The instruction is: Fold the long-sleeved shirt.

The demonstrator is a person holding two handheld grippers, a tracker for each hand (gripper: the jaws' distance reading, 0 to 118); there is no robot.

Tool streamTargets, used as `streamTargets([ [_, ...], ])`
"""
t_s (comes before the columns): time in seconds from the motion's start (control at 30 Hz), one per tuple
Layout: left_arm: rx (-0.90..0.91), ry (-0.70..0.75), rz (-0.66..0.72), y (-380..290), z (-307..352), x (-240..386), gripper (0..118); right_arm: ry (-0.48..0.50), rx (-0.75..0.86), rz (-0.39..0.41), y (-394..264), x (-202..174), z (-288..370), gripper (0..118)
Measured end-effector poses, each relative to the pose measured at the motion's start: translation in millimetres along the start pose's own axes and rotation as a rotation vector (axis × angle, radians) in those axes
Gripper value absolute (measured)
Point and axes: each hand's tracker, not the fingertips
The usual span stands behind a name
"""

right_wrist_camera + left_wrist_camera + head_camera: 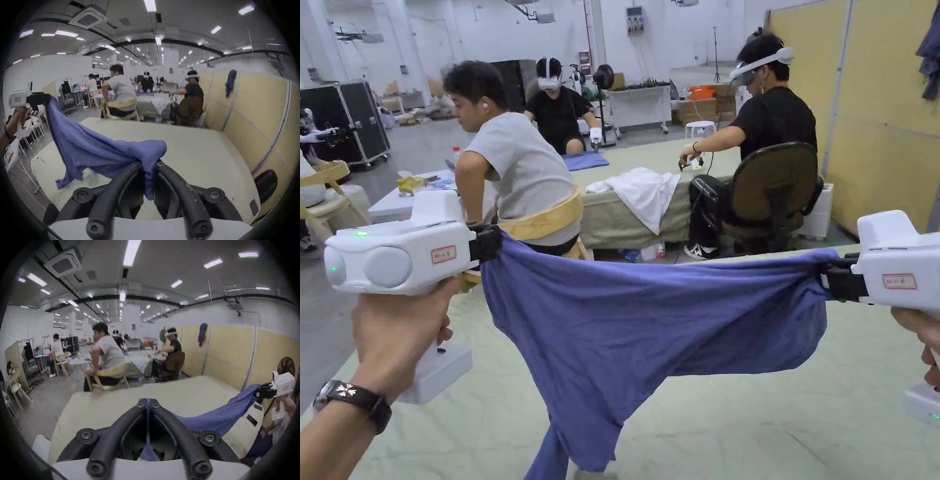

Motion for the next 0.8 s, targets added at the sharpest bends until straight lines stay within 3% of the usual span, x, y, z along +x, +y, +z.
streamTargets([
  [0.3, 0.162, 0.072, 0.001, 103, 44, -23, 0, -0.021, 0.158, 0.060, 117, -19, 28, 11],
  [0.4, 0.211, 0.084, 0.016, 136, 58, -28, 0, -0.001, 0.205, 0.015, 151, -14, 36, 11],
  [0.57, 0.275, 0.101, 0.015, 184, 71, -34, 0, -0.045, 0.276, 0.022, 210, -9, 50, 11],
  [0.7, 0.313, 0.097, 0.027, 213, 77, -38, 0, -0.046, 0.338, -0.038, 254, 2, 64, 11],
  [0.8, 0.329, 0.094, 0.031, 229, 76, -39, 0, -0.076, 0.372, -0.022, 285, 5, 76, 11],
])
